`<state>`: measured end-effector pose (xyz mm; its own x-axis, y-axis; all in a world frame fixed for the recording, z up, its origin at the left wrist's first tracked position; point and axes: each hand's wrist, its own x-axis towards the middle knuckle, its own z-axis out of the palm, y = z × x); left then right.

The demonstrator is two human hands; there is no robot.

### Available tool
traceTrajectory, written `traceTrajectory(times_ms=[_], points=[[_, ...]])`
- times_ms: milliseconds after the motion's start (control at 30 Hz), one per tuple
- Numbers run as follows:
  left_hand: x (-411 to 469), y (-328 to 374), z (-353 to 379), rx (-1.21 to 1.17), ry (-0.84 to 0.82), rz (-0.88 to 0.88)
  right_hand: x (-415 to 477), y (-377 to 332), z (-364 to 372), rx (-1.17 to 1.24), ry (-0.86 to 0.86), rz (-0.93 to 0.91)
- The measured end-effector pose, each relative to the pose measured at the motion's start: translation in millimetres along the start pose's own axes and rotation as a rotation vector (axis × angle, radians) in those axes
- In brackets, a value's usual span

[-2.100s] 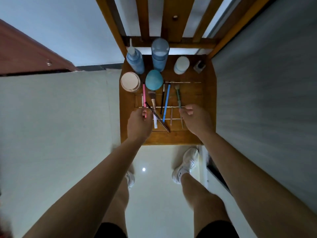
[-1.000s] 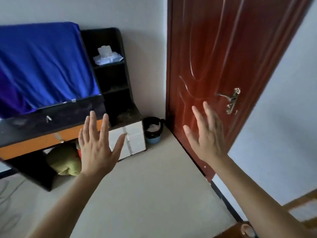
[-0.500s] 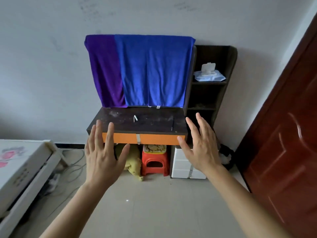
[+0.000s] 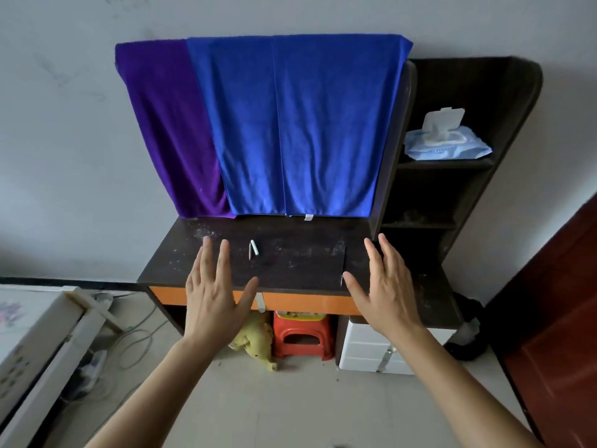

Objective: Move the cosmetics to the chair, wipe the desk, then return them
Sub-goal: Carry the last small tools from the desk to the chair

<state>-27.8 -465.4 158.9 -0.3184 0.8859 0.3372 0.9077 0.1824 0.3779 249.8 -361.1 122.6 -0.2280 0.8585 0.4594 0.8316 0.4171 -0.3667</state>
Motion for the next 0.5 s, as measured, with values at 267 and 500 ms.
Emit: traceTrajectory(times_ms=[267,500], points=[[107.3,-15.9,60.3,0.002,-0.098,-0.085,113.0,21.6,76.1,-0.064,-0.186,0.039],[184.1,-87.2,119.5,-0.073,-0.202,-0.167,167.7,27.0,166.9,-0.218,-0.451,0.183]])
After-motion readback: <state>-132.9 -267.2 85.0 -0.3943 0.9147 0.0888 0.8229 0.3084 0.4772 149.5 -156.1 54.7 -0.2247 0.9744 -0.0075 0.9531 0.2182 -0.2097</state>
